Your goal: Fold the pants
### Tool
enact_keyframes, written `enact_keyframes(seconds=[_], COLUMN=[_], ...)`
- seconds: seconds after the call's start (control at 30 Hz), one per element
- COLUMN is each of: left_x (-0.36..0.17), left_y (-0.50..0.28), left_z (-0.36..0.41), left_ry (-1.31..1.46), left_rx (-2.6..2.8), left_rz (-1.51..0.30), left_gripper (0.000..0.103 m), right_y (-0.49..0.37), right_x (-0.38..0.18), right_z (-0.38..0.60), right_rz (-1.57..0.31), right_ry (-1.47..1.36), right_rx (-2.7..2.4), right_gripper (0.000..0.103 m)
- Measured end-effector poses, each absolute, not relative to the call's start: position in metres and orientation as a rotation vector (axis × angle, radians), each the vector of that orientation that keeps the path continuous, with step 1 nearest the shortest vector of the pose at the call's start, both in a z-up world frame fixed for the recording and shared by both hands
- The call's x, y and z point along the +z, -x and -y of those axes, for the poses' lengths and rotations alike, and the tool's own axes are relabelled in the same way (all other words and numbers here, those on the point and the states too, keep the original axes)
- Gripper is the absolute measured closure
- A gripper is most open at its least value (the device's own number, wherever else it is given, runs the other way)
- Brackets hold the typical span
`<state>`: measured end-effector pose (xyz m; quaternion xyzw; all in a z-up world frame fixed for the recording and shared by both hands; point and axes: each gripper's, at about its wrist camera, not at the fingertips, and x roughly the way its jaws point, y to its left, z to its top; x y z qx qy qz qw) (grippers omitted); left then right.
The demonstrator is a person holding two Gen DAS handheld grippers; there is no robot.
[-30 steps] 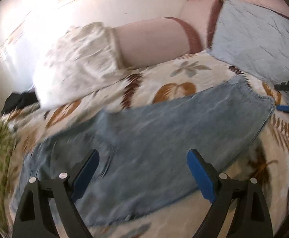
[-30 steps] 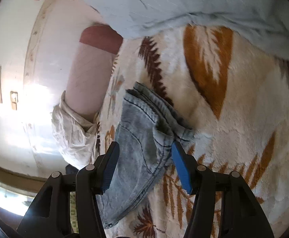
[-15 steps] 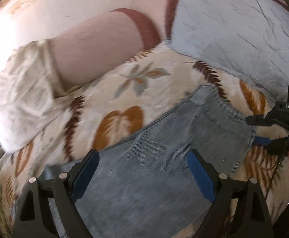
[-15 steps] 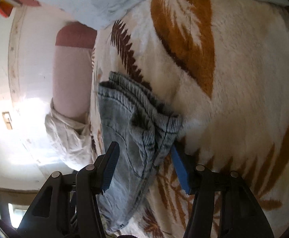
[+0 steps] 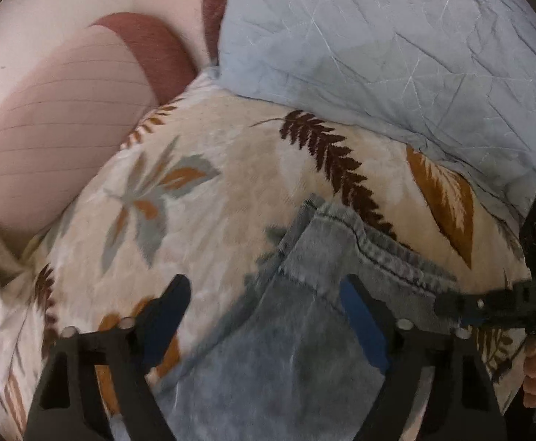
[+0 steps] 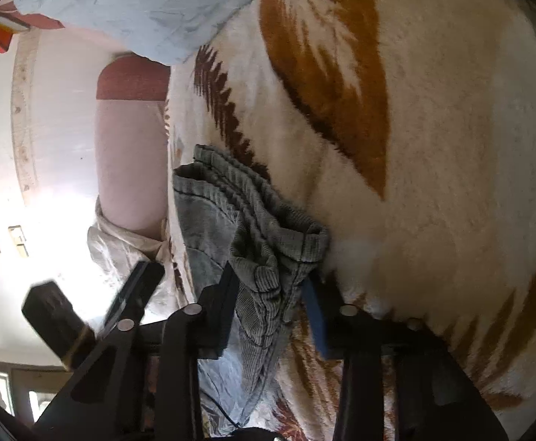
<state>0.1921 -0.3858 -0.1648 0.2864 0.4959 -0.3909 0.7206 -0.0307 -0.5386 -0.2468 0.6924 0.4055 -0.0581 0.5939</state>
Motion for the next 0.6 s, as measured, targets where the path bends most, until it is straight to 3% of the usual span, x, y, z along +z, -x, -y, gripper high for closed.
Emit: enact_keyframes(seconds=[0.33, 0.47, 0.6], left_x=[-0.203, -0.218, -0.225], left_y=[-0.214, -0.213, -0.215], left_z=[0.418, 0.43, 0.434], left_ry=[-0.601, -0.632, -0.591], left_rx=[-1.042, -1.082, -1.091], left_rz=[-1.204, -1.243, -1.245], left_gripper=[0.031, 0.045, 0.048], right_y=[0.032, 0.029, 0.026], right_x=[-0.244, -0.239, -0.238], right_z=[0.536, 0.532, 0.529], right_rz=[-0.947, -0.941, -0.928], right_ry=[-1.588, -1.584, -1.586], right_rx=[-0.141, -0.153, -0.156], right_gripper=[0.071, 0.071, 0.071])
